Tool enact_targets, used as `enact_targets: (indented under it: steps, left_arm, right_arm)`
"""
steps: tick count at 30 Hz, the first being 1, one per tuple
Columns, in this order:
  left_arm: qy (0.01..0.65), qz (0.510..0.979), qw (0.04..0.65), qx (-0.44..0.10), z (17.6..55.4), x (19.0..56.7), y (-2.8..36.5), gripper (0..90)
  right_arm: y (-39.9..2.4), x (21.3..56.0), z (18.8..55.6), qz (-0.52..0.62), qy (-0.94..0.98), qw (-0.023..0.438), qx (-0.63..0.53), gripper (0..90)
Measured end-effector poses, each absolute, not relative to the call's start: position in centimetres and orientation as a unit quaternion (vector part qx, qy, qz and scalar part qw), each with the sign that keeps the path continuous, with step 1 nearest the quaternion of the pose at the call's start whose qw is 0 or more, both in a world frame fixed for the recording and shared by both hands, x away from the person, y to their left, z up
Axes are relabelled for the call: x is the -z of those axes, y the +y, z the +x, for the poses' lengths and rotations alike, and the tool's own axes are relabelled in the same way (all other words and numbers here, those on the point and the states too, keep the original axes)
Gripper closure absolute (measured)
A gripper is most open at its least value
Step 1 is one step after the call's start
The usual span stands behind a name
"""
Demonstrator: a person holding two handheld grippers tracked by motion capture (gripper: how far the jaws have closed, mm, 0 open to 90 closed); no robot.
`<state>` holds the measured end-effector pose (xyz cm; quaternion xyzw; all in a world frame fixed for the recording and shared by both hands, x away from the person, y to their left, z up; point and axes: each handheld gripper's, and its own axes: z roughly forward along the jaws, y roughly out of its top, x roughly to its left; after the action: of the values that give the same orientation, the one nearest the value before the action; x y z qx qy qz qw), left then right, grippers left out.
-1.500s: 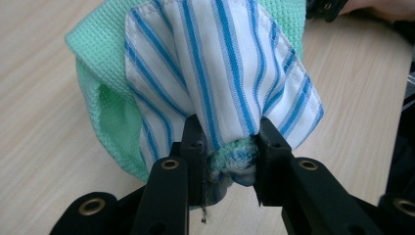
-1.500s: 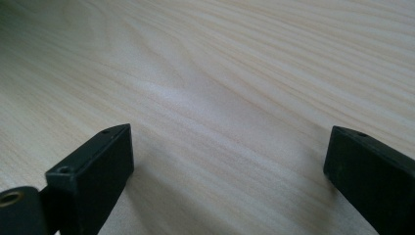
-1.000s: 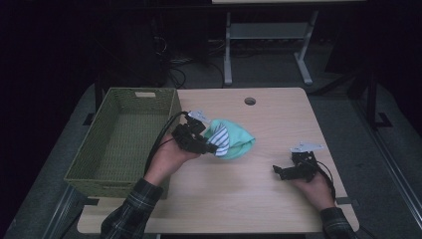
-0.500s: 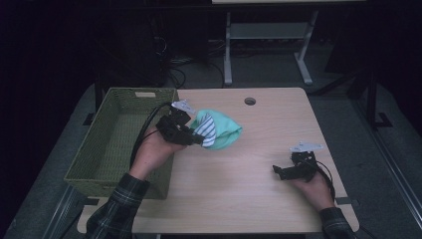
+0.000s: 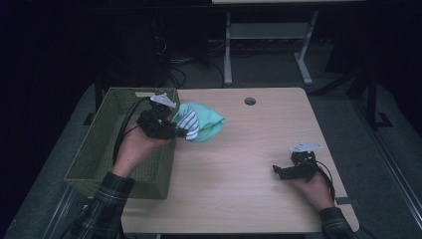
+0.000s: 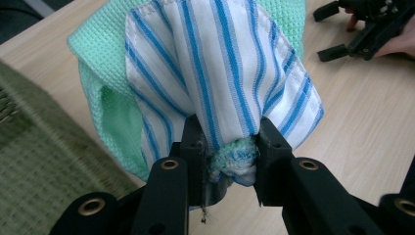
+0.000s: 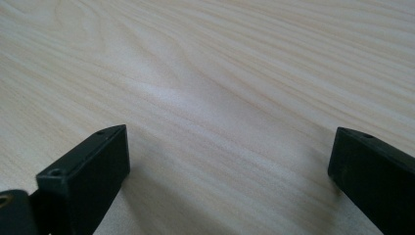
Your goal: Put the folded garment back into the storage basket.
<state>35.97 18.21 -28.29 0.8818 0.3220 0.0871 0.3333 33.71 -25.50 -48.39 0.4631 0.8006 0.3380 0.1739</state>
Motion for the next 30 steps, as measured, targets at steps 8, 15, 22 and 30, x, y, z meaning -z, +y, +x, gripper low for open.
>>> enact_targets:
  steps: [8,15,22,30]
  left_arm:
    - [0.355,0.87,0.325,-0.11,36.0,28.1,21.4,70.0]
    - [0.38,0.859,0.32,-0.123,36.1,28.5,23.6,70.0]
    - [0.416,0.842,0.316,-0.133,36.3,29.4,26.4,70.0]
    - [0.457,0.821,0.312,-0.142,36.5,30.9,29.4,70.0]
  right_arm:
    - [-25.5,48.4,33.7,0.463,0.801,0.174,-0.338,1.3]
    - [-25.5,48.4,33.7,0.463,0.801,0.174,-0.338,1.3]
    - [-25.5,48.4,33.7,0.463,0.801,0.174,-0.338,1.3]
    - [-25.5,48.4,33.7,0.463,0.801,0.174,-0.338,1.3]
